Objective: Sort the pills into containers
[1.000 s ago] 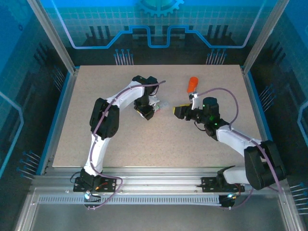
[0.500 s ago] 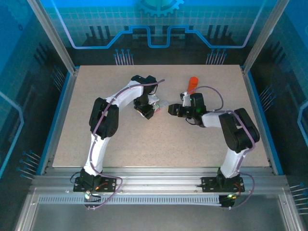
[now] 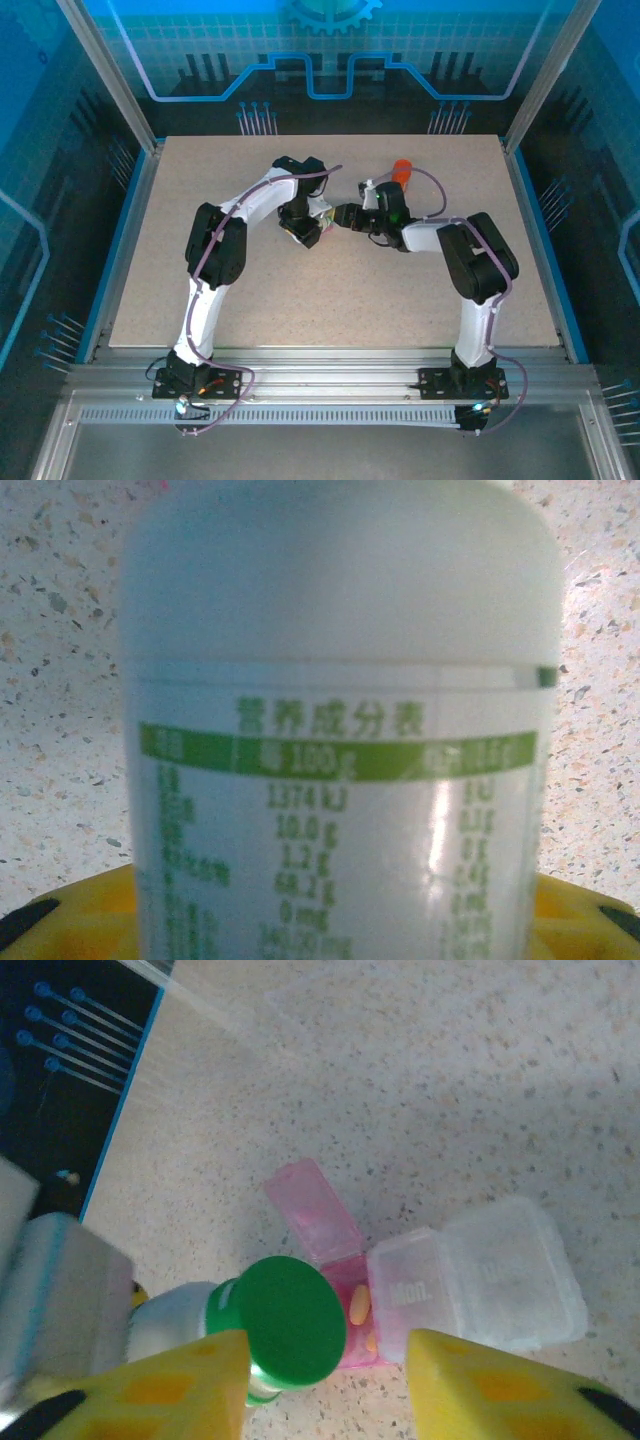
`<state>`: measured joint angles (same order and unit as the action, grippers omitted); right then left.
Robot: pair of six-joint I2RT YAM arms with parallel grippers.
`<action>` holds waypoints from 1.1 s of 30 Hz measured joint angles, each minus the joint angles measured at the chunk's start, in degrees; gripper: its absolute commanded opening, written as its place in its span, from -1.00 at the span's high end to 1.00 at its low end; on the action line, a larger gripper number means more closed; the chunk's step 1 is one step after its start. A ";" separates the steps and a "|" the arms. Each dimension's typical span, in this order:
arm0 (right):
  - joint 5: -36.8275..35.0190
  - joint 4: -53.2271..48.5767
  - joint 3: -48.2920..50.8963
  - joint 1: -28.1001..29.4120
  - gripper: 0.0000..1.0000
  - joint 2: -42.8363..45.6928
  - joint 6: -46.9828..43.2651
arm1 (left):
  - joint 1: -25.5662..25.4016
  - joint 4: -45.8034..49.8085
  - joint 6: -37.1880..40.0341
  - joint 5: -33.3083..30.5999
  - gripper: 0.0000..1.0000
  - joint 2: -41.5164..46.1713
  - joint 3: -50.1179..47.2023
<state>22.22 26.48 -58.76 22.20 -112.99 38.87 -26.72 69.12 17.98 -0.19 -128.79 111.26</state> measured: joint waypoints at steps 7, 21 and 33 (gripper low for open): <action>1.20 4.61 2.91 -0.13 0.55 -0.24 3.65 | 0.00 0.00 0.00 0.07 1.00 0.00 0.00; 11.30 26.82 4.76 -2.01 0.88 -8.90 22.32 | 0.00 0.04 0.02 0.74 1.00 0.00 0.02; 11.28 27.61 4.48 -1.75 0.90 -8.55 23.04 | 0.00 0.59 0.00 0.74 1.00 0.00 0.87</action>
<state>33.50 54.08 -54.28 20.45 -121.54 61.91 -26.72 69.71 17.98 0.56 -128.79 112.14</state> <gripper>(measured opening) 0.056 0.509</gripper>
